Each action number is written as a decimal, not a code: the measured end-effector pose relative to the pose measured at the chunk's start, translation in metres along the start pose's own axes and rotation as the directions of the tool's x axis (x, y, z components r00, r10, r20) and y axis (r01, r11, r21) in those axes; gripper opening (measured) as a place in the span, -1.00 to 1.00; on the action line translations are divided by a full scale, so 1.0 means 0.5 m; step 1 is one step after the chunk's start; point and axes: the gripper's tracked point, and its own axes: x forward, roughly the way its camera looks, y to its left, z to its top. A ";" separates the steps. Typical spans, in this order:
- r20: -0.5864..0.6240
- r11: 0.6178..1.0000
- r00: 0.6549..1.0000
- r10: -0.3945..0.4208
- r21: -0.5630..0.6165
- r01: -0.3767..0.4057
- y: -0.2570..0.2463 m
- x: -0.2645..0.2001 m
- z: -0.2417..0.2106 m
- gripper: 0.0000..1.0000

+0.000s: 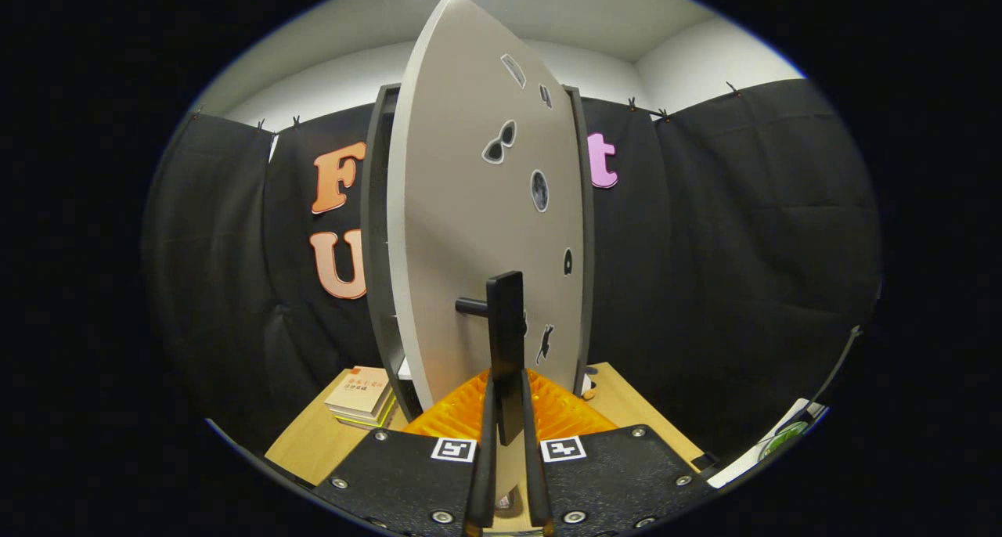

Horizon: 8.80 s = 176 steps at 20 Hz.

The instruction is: Open the shoe cabinet door, grab the shoes and put them into the shoe cabinet, then close the shoe cabinet door.

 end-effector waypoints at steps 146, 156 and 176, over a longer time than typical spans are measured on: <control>-0.486 0.974 0.856 0.179 -0.034 -0.223 0.228 0.920 -0.171 -0.91; -0.508 0.979 0.851 0.135 -0.062 -0.193 0.222 0.926 -0.198 -0.65; -0.333 0.985 0.933 0.136 -0.053 -0.162 0.183 0.618 -0.043 -0.58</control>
